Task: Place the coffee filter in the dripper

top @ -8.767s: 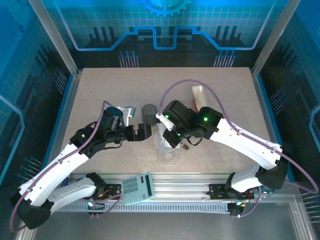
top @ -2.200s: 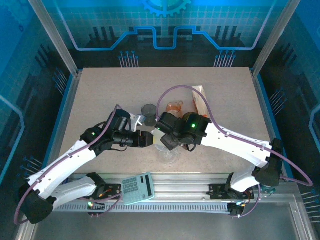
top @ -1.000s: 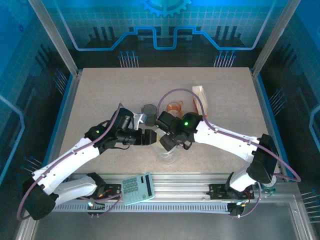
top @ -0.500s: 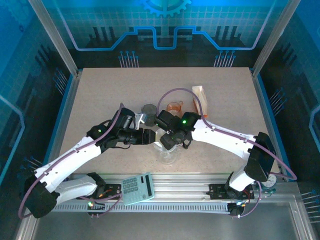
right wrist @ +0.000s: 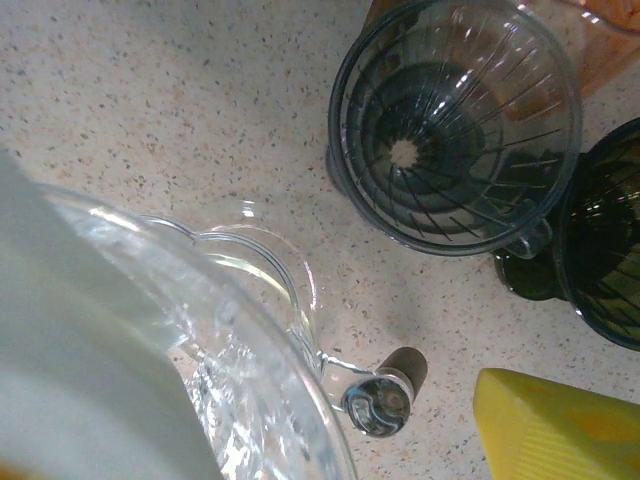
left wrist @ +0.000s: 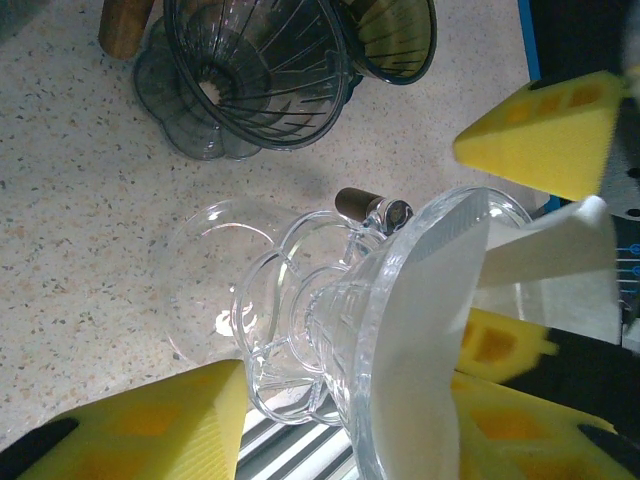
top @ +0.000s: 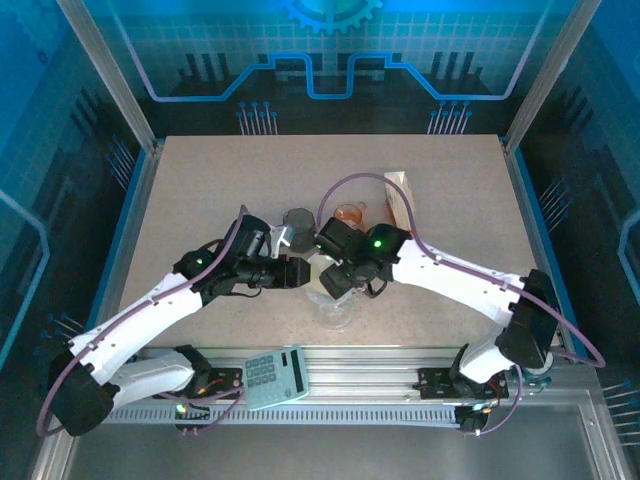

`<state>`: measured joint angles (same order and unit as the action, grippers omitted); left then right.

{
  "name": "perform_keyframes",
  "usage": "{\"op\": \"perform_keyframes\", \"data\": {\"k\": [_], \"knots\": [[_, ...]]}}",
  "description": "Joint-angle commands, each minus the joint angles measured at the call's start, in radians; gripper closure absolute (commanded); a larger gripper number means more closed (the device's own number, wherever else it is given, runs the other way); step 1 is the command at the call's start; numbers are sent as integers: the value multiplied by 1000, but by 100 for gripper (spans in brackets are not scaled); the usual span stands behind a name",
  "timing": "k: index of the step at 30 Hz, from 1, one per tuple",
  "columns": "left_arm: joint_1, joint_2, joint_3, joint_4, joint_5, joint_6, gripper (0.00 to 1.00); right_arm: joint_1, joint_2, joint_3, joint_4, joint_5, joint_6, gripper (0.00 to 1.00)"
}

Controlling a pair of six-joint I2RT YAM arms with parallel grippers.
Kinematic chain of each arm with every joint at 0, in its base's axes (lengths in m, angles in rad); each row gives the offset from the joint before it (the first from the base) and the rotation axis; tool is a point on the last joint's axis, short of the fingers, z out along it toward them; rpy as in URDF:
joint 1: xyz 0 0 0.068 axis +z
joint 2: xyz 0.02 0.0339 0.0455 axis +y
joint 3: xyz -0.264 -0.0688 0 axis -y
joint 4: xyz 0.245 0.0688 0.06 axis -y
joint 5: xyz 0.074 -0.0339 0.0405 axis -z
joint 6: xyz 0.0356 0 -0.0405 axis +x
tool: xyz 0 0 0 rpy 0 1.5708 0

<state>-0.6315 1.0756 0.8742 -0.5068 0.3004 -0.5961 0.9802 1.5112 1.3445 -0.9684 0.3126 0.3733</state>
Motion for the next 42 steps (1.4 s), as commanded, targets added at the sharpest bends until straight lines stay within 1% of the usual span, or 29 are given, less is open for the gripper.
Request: {"op": "perform_keyframes", "data": {"k": [1,8,14,20,22,25,28,34,42], "knots": [[-6,9,19,20,8,-2,54,-14,-62,21,3,3,1,22],[-6,18,17,38,11,-12,57,-36,-102,-16,0,-10,24,22],[-6,31,24,42,14,-11,58,-38,-155,-36,24,-4,24,24],[-6,56,38,66,20,-17,61,-44,-174,-42,17,0,23,27],[-7,67,47,72,26,-20,62,-45,-177,-49,21,-5,24,27],[-6,80,55,72,28,-16,62,-44,-180,-53,38,-36,15,24],[-6,79,57,62,23,-13,62,-44,-158,-38,45,-58,6,23],[-6,59,49,60,20,-17,61,-37,-68,-12,40,-89,-7,21],[-7,63,51,54,22,-14,59,-31,6,-7,30,-67,-18,21]]}}
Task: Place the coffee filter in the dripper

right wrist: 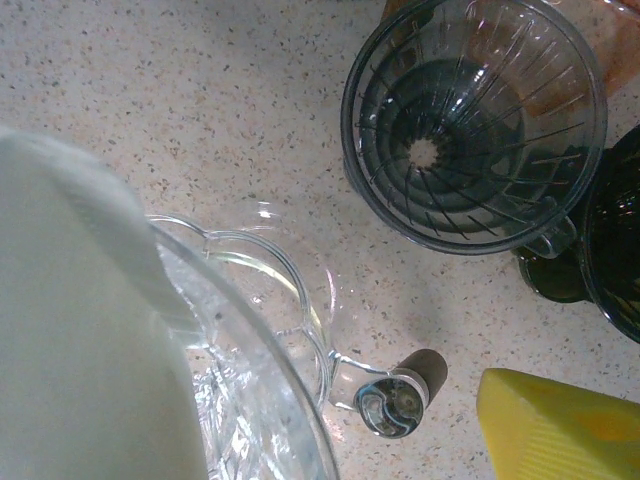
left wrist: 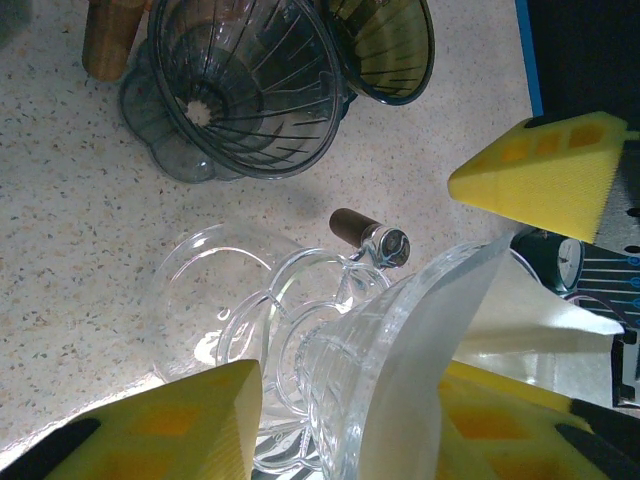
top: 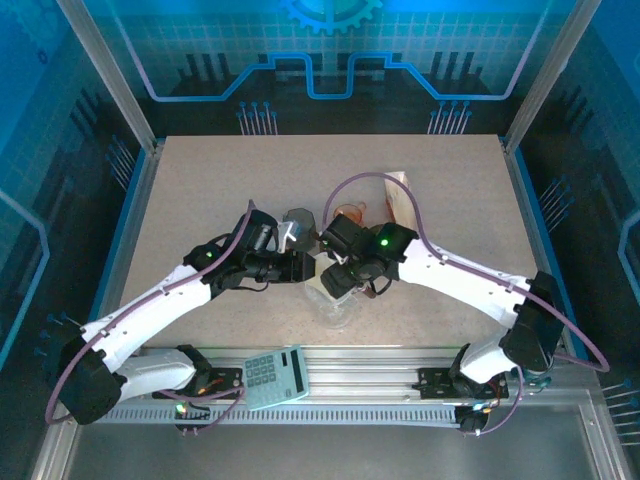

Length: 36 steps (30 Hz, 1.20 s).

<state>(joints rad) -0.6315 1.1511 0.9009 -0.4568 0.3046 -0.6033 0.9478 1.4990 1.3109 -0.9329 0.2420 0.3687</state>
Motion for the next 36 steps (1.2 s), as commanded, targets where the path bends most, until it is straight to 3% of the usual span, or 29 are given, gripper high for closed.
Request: {"op": "perform_keyframes", "data": {"k": [1,9,14,21,29,36], "knots": [[-6,-14,24,4,16,-6,58,3,26,25,-9,10,-16,21],[-4,-40,20,16,28,-24,45,14,73,10,-5,48,-18,21],[1,-69,20,8,34,-32,43,22,90,10,-10,74,-15,21],[1,-80,15,-34,54,-31,46,28,104,10,-14,94,-6,21],[2,-73,51,-153,39,10,57,28,87,10,-11,103,3,21],[2,-54,41,-124,41,-2,64,26,65,21,0,85,6,21]]}}
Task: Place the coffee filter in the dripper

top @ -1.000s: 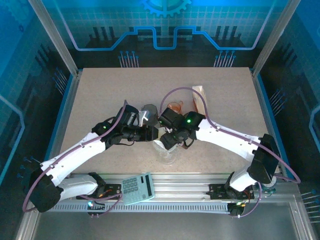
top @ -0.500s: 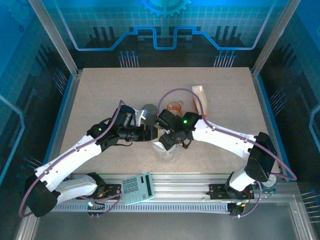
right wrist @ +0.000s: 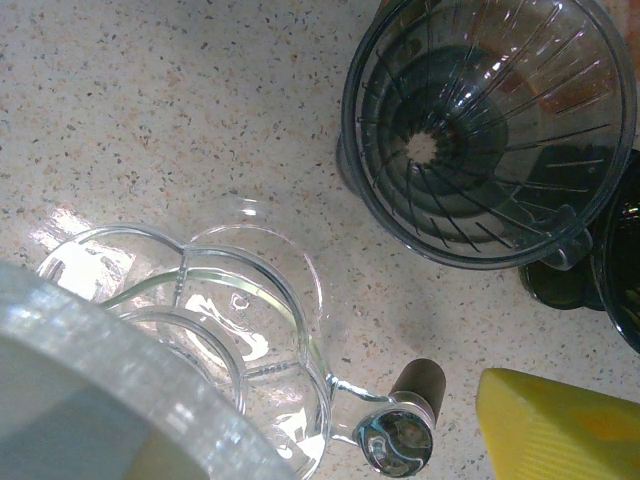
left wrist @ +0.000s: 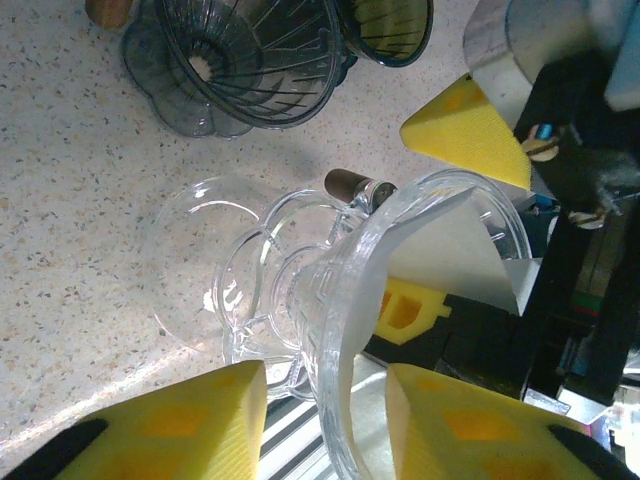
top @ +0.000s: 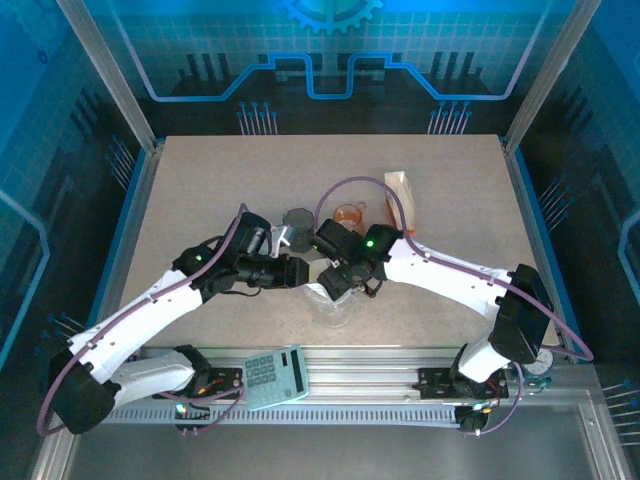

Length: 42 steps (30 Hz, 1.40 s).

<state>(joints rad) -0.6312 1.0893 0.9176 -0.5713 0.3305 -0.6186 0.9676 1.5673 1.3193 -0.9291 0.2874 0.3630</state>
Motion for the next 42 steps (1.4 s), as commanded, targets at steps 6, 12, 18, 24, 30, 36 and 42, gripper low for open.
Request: {"op": "perform_keyframes", "data": {"k": [6,12,18,24,30,36,42], "knots": [[2,30,33,17,16,5,68,-1,-65,12,1,29,13,20],[3,52,48,28,14,2,71,-3,-139,-4,4,16,22,19],[4,62,57,44,12,-7,73,-1,-190,-32,-3,-3,31,19],[5,79,58,50,11,-9,75,35,-243,-72,23,-33,21,21],[6,79,58,53,14,-12,77,50,-257,-88,16,-14,26,21],[7,75,49,51,13,-9,78,21,-289,-81,58,-26,49,23],[7,71,43,54,10,-8,78,-4,-282,-80,57,-45,72,34]]}}
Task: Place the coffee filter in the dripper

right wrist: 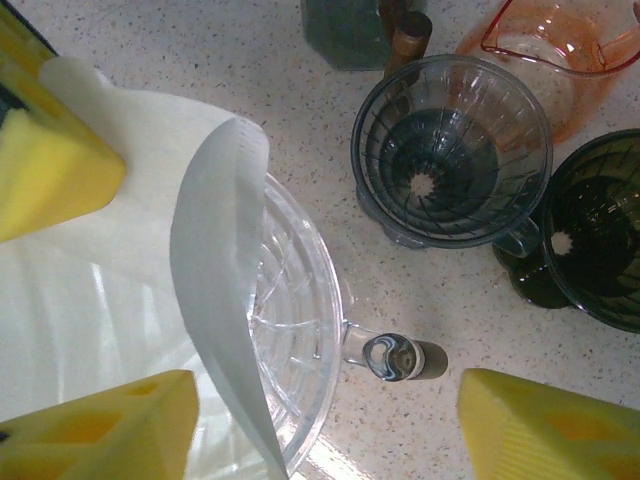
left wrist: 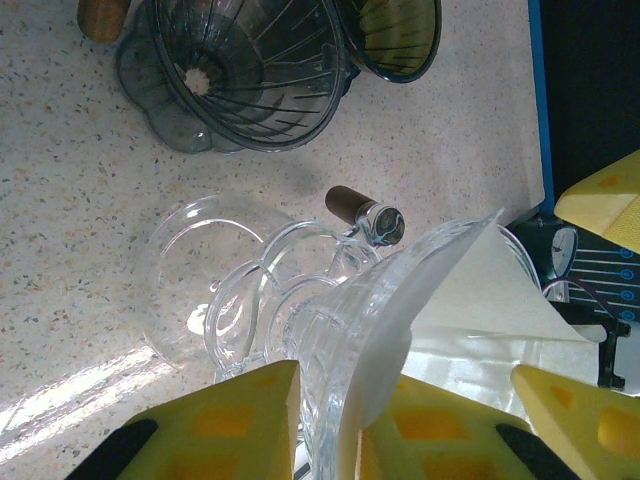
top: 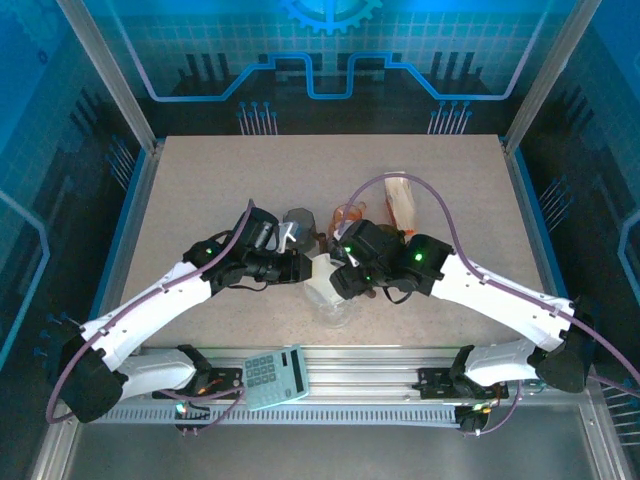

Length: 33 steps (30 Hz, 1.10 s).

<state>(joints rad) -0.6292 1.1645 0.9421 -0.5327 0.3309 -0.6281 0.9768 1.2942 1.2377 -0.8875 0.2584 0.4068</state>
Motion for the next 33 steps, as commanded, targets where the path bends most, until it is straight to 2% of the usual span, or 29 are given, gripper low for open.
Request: {"op": "perform_keyframes", "data": {"k": [1,5,12,15,21,24,27,30,33], "knots": [[6,-5,17,15,10,1,78,-15,-8,-4,12,-14,32,38],[8,-5,15,17,11,2,79,-23,-16,-36,24,-16,46,53],[11,-5,8,29,12,-5,81,-28,0,-46,30,-23,49,70],[11,-5,4,34,13,-8,81,-27,2,-44,33,-25,49,72],[14,-12,-2,56,26,-19,67,-26,13,-30,17,-1,46,76],[14,-15,-9,66,32,-27,55,-19,21,-27,10,11,46,75],[14,-21,0,54,43,-17,47,-9,28,-18,4,25,46,73],[13,-30,26,13,46,9,42,-3,37,-5,-4,39,46,73],[11,-27,51,-40,52,34,42,0,42,0,-8,46,44,73]]}}
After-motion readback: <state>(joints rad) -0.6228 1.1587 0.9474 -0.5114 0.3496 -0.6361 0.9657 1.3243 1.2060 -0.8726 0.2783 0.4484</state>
